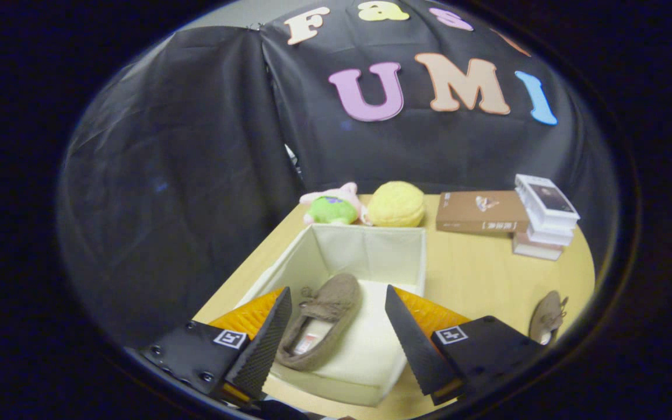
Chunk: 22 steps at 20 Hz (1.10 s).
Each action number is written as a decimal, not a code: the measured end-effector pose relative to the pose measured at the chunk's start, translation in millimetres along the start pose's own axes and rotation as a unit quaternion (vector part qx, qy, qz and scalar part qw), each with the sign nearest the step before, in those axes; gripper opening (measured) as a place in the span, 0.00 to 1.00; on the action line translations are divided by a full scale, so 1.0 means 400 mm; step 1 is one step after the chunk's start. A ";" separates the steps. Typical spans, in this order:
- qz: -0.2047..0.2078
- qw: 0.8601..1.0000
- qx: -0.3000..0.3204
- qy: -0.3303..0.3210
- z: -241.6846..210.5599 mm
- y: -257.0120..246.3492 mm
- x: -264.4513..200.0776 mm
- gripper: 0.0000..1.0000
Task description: Open the storage box then place both shoes into the box .Put the left shoe in first, then the right shoe, with the right side of both shoes facing outward in a uniform manner.
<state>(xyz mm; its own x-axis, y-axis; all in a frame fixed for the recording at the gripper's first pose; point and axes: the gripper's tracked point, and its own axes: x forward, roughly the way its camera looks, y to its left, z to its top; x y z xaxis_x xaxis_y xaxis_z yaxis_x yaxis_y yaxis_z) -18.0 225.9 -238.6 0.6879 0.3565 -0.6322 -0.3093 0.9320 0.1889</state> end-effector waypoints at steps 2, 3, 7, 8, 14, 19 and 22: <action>-0.017 1.000 -0.012 -0.010 0.012 -0.070 -0.032 1.00; -0.026 0.999 -0.016 -0.015 0.017 -0.105 -0.051 1.00; -0.060 0.998 -0.023 -0.028 0.022 -0.258 -0.121 1.00; -0.071 0.997 -0.022 -0.028 0.022 -0.301 -0.137 1.00; -0.108 0.994 -0.020 -0.025 -0.003 -0.512 -0.222 1.00; -0.137 0.990 -0.034 -0.014 -0.051 -0.679 -0.275 1.00; -0.161 0.986 -0.049 0.013 -0.106 -0.775 -0.294 1.00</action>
<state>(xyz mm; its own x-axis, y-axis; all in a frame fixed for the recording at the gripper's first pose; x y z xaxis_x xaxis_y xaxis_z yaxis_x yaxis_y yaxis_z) -30.7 -107.8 -254.9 0.7440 0.0404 -0.6669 -0.1402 0.9854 -0.0967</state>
